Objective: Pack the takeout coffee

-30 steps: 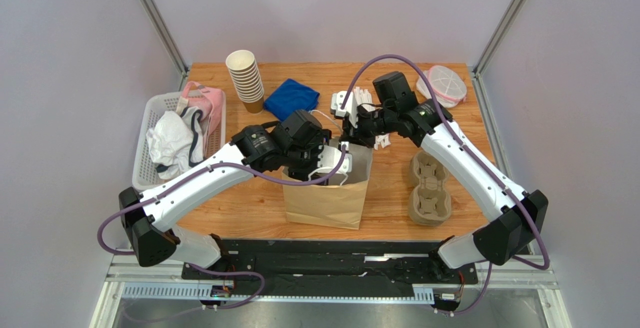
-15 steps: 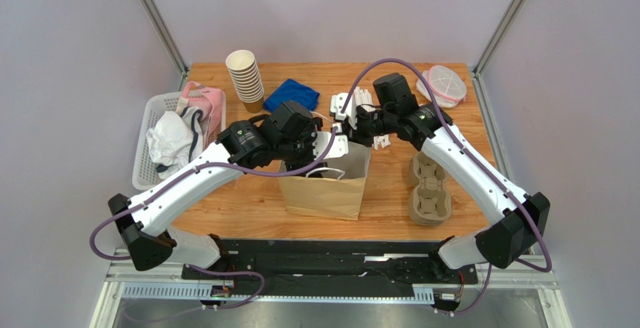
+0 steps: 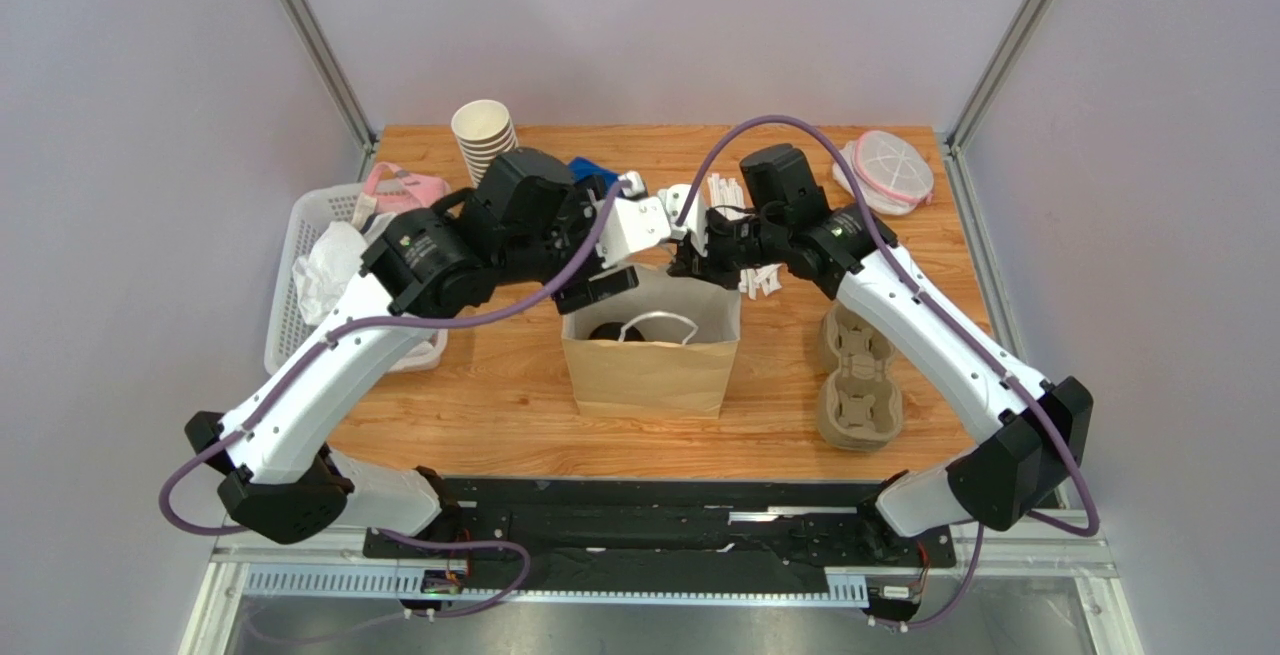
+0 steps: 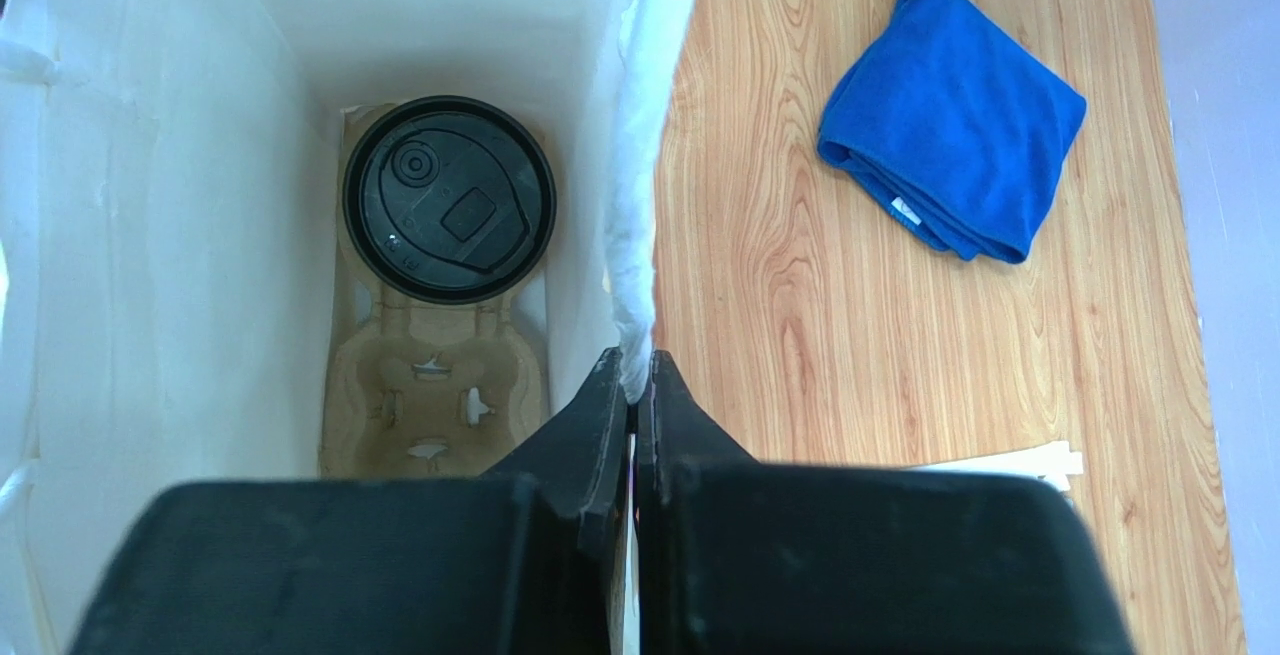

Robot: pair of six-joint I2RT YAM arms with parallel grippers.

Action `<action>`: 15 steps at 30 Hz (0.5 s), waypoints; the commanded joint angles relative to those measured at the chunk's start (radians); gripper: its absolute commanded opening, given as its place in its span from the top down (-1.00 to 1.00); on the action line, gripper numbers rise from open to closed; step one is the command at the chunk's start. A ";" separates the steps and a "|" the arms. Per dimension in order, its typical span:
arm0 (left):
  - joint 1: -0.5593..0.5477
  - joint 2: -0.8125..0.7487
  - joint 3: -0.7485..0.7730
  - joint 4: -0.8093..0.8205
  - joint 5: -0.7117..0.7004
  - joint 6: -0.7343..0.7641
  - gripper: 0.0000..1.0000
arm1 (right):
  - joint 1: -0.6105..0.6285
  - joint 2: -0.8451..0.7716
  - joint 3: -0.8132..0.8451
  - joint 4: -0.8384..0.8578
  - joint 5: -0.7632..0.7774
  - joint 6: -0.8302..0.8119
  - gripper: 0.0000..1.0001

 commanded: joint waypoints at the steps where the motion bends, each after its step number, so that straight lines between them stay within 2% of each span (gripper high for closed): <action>1: 0.053 -0.005 0.127 -0.055 0.033 -0.093 -0.55 | 0.013 0.035 0.067 0.030 -0.011 -0.019 1.00; 3: 0.073 -0.007 0.145 -0.065 0.042 -0.106 -0.55 | 0.013 0.055 0.087 0.028 -0.009 -0.010 0.98; 6: 0.119 0.007 0.181 -0.081 0.053 -0.136 -0.55 | 0.014 0.081 0.137 0.004 -0.006 0.003 0.82; 9: 0.165 0.033 0.213 -0.101 0.050 -0.170 -0.58 | 0.017 0.099 0.188 -0.024 -0.003 0.021 0.48; 10: 0.199 0.041 0.230 -0.104 0.057 -0.182 -0.60 | 0.017 0.104 0.197 -0.030 -0.002 0.029 0.27; 13: 0.277 0.071 0.274 -0.124 0.103 -0.242 -0.63 | 0.019 0.116 0.232 -0.046 0.008 0.056 0.03; 15: 0.313 0.093 0.302 -0.140 0.137 -0.259 -0.68 | 0.019 0.119 0.251 -0.046 0.017 0.075 -0.02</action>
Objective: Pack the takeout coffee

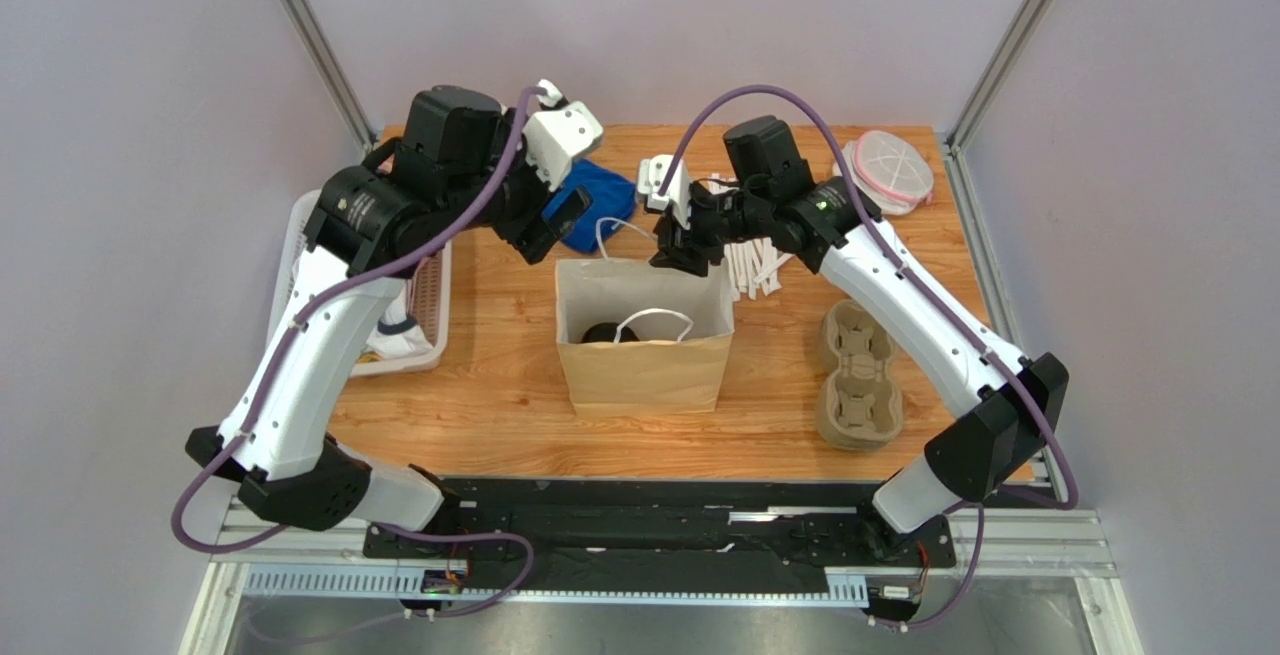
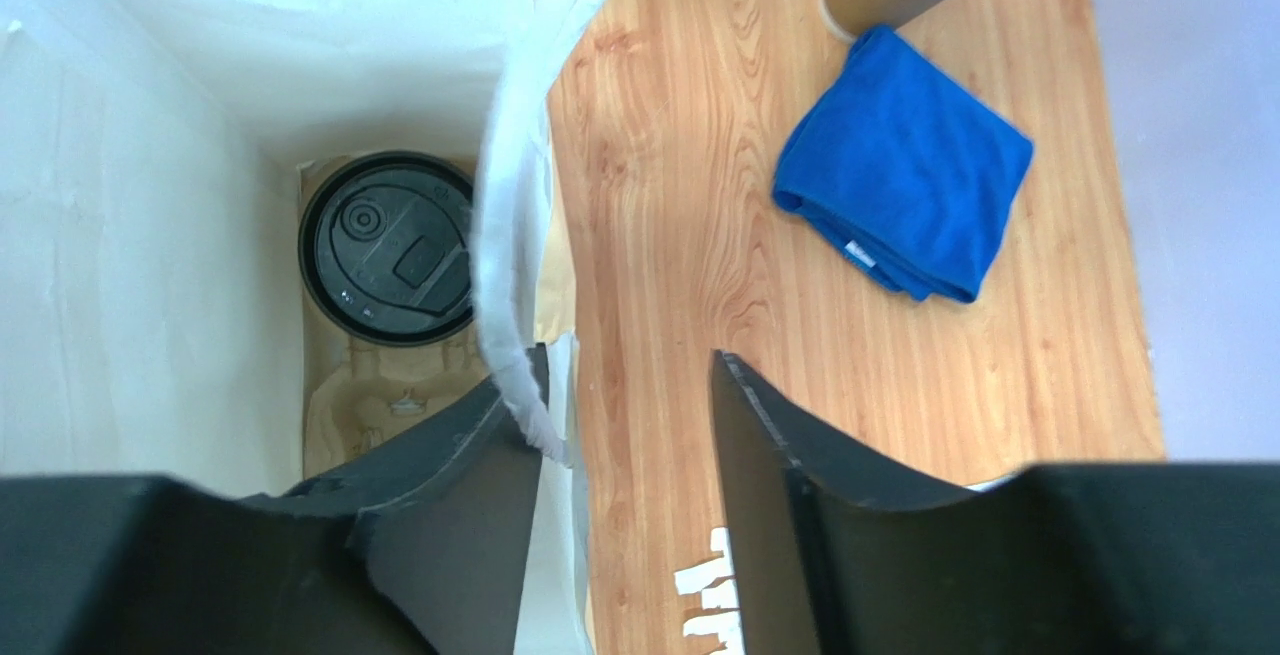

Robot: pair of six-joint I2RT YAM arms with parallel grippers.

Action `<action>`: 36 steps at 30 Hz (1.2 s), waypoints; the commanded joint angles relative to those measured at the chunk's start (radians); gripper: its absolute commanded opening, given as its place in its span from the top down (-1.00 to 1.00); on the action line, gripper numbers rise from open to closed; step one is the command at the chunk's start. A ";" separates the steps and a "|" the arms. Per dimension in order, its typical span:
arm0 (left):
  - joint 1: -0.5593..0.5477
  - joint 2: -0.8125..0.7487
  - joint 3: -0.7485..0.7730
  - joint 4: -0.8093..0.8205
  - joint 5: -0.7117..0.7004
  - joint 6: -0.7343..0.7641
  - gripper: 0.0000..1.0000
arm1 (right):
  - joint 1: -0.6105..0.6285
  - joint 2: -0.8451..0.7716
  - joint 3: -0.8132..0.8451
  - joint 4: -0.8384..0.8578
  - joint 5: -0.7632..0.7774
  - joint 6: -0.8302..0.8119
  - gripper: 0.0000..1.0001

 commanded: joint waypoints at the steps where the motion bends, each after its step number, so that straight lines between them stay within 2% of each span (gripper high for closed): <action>1: 0.103 0.043 0.090 -0.036 0.077 -0.110 -0.70 | 0.007 0.008 0.099 -0.013 0.010 0.056 -0.10; 3: 0.127 0.045 0.100 -0.022 0.085 -0.128 -0.81 | 0.006 0.008 0.122 -0.012 0.010 0.086 -0.15; 10: 0.238 0.059 0.104 -0.001 0.138 -0.200 -0.97 | 0.007 -0.005 0.228 -0.010 -0.011 0.154 -0.36; 16: 0.342 0.088 0.121 0.016 0.201 -0.260 -0.98 | 0.005 -0.053 0.268 0.054 0.003 0.229 -0.56; 22: 0.423 0.102 0.106 0.039 0.232 -0.303 -0.98 | -0.018 -0.088 0.302 0.143 0.128 0.357 -0.67; 25: 0.457 0.106 0.083 0.062 0.246 -0.317 -0.98 | -0.091 -0.059 0.348 0.141 0.187 0.434 -0.68; 30: 0.495 0.132 0.084 0.084 0.250 -0.325 -0.98 | -0.276 0.086 0.483 0.066 0.283 0.611 -0.68; 33: 0.514 0.146 0.086 0.091 0.253 -0.328 -0.98 | -0.351 0.194 0.536 -0.004 0.409 0.651 -0.62; 36: 0.528 0.158 0.092 0.091 0.250 -0.326 -0.98 | -0.417 0.304 0.559 -0.053 0.602 0.739 -0.52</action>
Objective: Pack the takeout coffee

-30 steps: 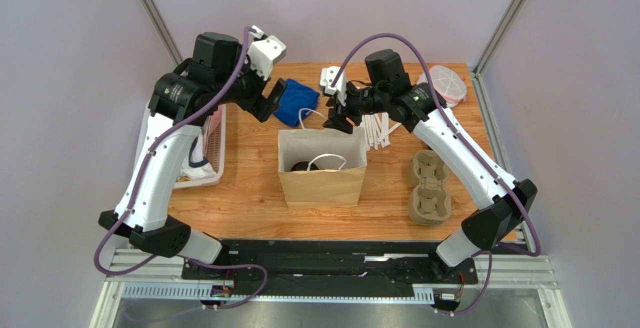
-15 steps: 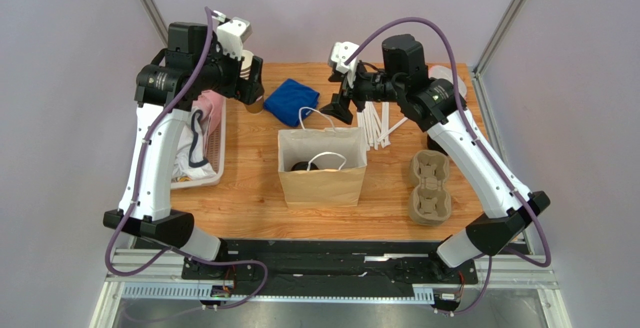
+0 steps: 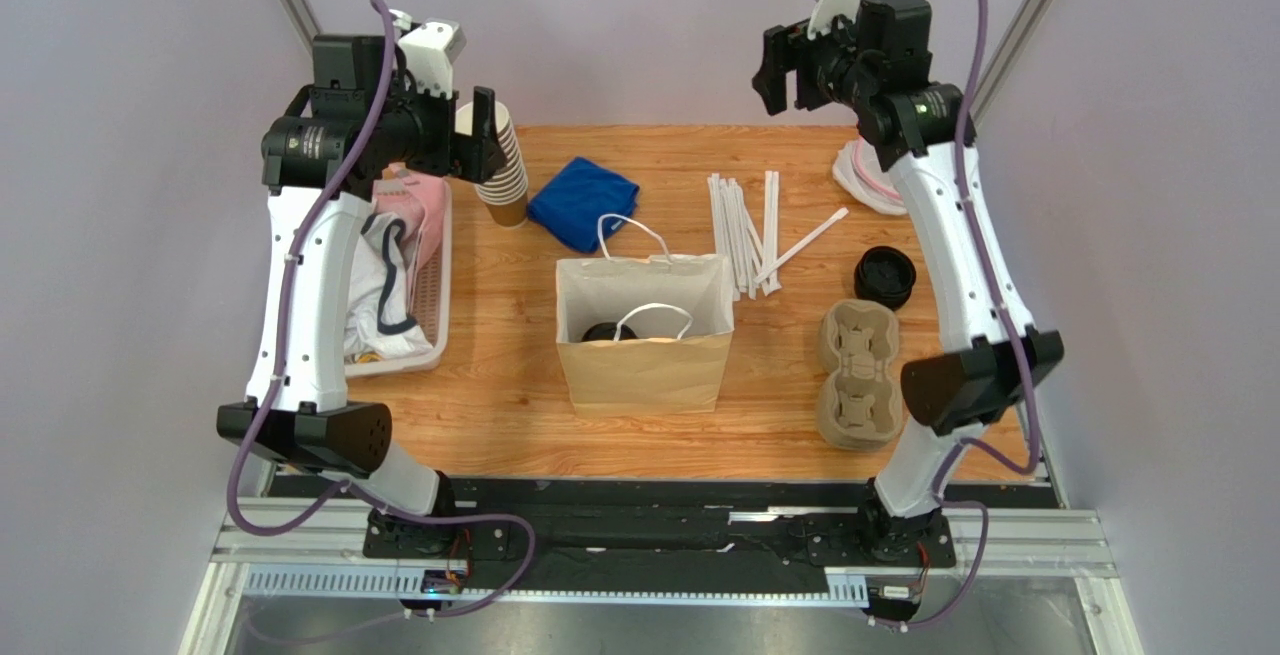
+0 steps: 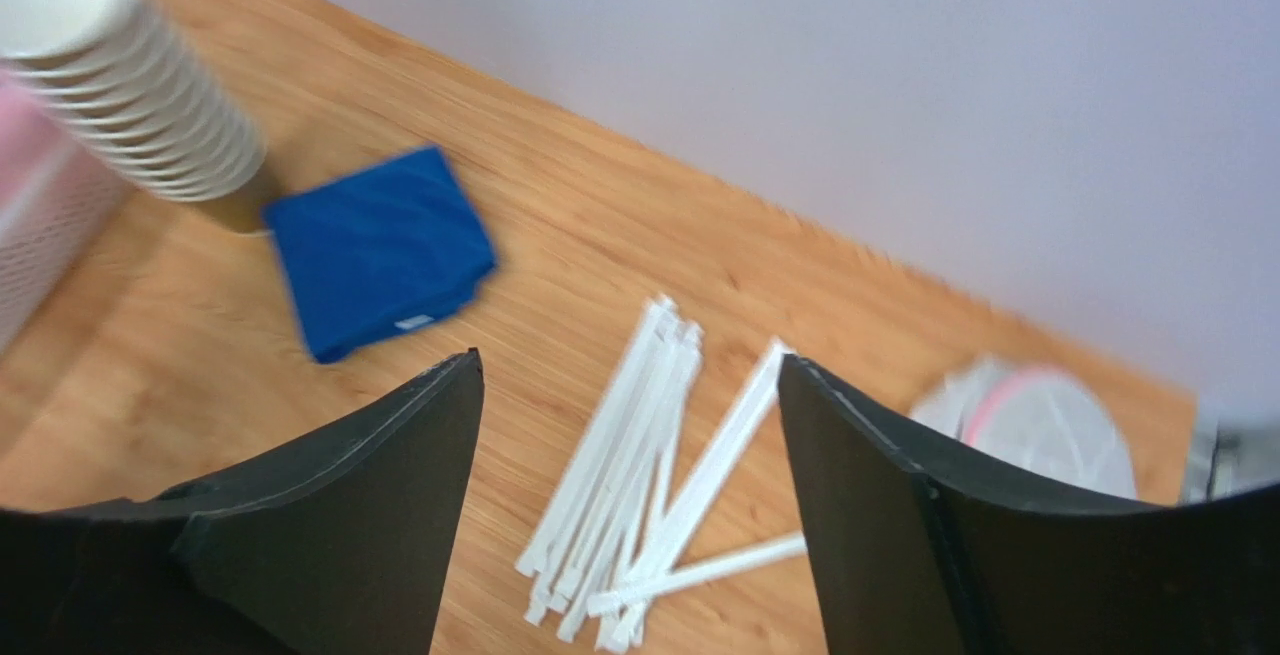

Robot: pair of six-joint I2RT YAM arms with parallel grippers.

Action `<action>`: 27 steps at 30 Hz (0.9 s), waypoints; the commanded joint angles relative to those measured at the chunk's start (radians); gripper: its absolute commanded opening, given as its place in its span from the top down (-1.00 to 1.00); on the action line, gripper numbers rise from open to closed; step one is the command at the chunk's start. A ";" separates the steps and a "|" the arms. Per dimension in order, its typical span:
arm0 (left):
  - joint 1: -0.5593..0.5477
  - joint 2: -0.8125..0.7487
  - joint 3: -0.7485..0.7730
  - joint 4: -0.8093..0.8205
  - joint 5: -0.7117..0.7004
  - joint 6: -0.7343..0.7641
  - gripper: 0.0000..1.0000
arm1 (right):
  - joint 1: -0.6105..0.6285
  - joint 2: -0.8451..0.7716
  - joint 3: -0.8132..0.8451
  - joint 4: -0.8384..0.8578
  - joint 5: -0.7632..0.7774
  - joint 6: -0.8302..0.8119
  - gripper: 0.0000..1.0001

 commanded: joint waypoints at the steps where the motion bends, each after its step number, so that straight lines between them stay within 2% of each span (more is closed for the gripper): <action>1: 0.027 0.020 0.008 0.037 0.014 -0.023 -0.98 | -0.080 0.207 0.058 -0.177 0.386 0.221 -0.49; 2: 0.030 0.023 0.005 0.038 0.012 -0.026 -0.98 | -0.104 0.251 0.084 -0.215 0.457 0.285 -0.41; 3: 0.035 0.026 0.002 0.040 0.012 -0.028 -0.98 | -0.110 0.290 0.121 -0.248 0.526 0.377 -0.22; 4: 0.036 0.028 0.000 0.044 0.005 -0.029 -0.98 | -0.115 0.324 0.098 -0.250 0.586 0.390 -0.19; 6: 0.042 0.036 -0.005 0.046 0.001 -0.032 -0.98 | -0.133 0.332 0.017 -0.227 0.612 0.418 -0.15; 13: 0.045 0.043 -0.017 0.045 -0.026 -0.023 -0.98 | -0.187 0.462 -0.006 -0.275 0.568 0.522 -0.10; 27: 0.045 0.065 -0.035 0.026 -0.060 0.006 -0.98 | -0.195 0.628 0.012 -0.276 0.476 0.562 -0.09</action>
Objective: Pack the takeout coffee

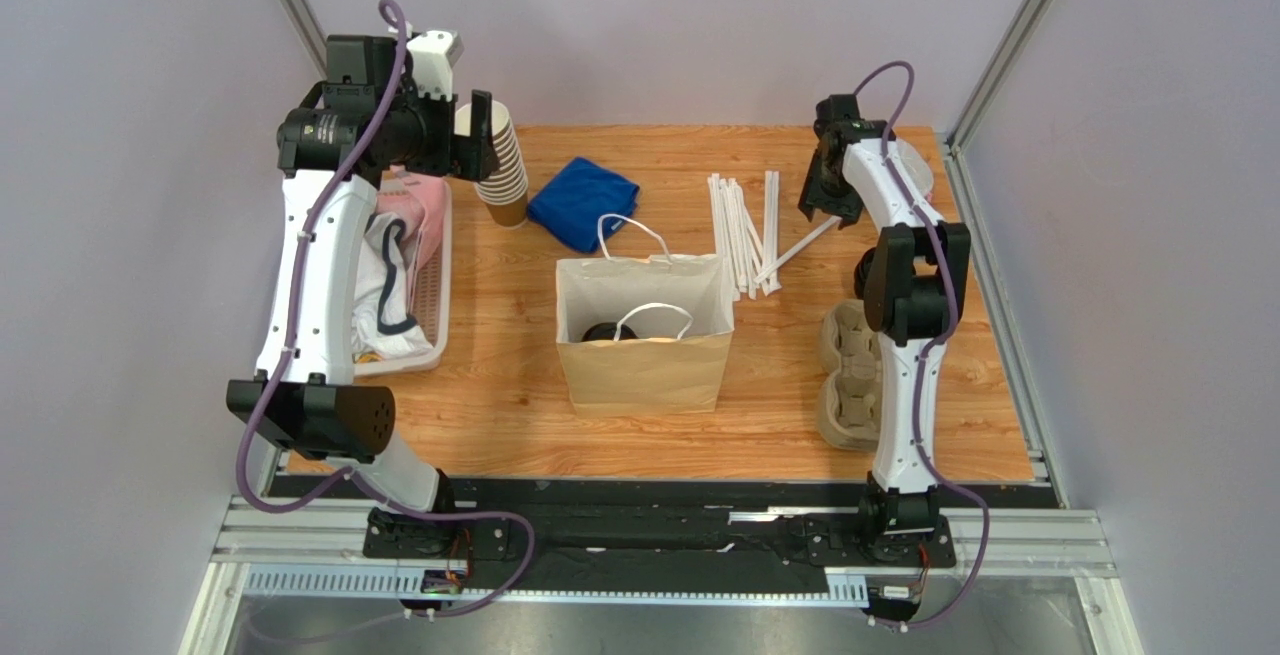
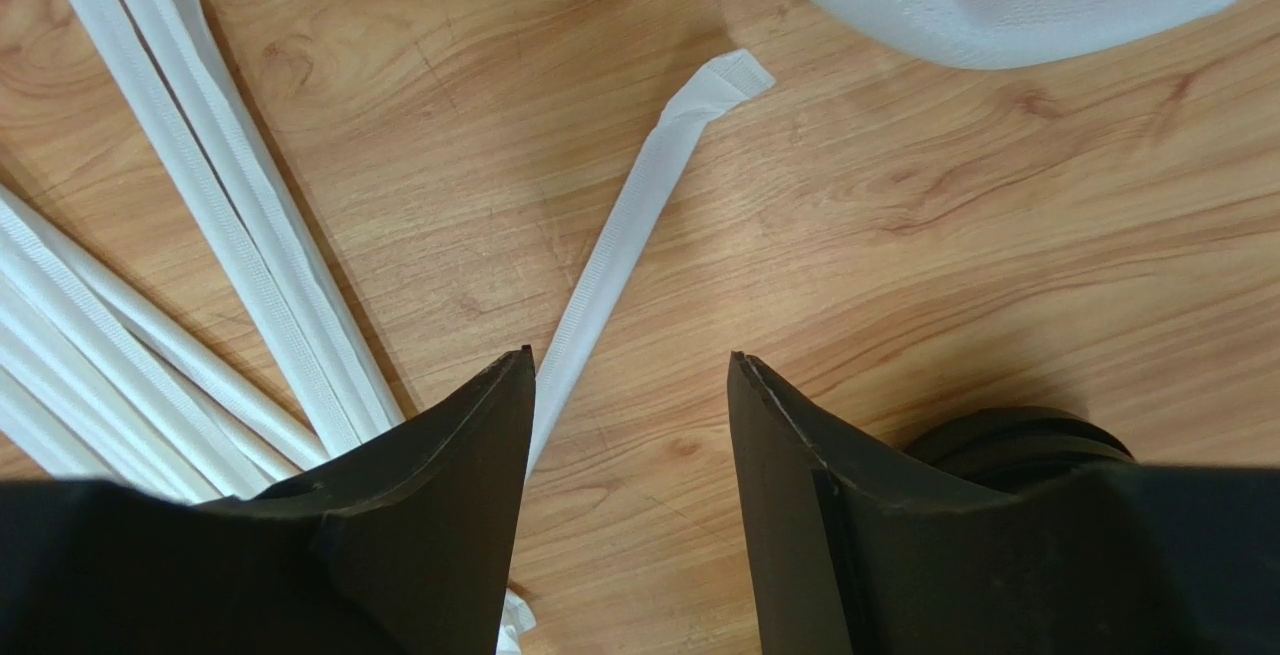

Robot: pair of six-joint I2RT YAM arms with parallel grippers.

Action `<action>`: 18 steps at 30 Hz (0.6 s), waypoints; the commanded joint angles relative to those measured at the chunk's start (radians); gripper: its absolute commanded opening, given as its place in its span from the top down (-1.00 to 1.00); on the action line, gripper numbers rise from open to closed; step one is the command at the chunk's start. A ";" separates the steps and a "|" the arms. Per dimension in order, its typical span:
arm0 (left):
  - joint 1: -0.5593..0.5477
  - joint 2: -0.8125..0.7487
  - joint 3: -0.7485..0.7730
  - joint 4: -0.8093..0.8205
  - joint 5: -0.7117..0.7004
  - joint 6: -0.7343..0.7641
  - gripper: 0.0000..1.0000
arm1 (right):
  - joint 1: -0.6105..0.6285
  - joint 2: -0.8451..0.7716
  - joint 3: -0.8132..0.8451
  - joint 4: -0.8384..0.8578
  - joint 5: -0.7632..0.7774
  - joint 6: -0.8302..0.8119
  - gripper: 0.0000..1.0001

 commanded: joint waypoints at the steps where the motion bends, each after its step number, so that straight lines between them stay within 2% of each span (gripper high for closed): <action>1: 0.008 0.004 -0.003 0.013 -0.013 0.016 -0.99 | 0.001 0.034 0.040 0.008 -0.027 0.030 -0.09; 13: 0.008 0.024 -0.016 0.002 -0.023 0.027 -0.98 | -0.003 0.112 0.049 0.011 -0.048 0.034 -0.01; 18: 0.008 0.028 -0.017 0.000 -0.021 0.025 -0.98 | -0.001 0.129 0.056 0.011 -0.078 0.048 0.24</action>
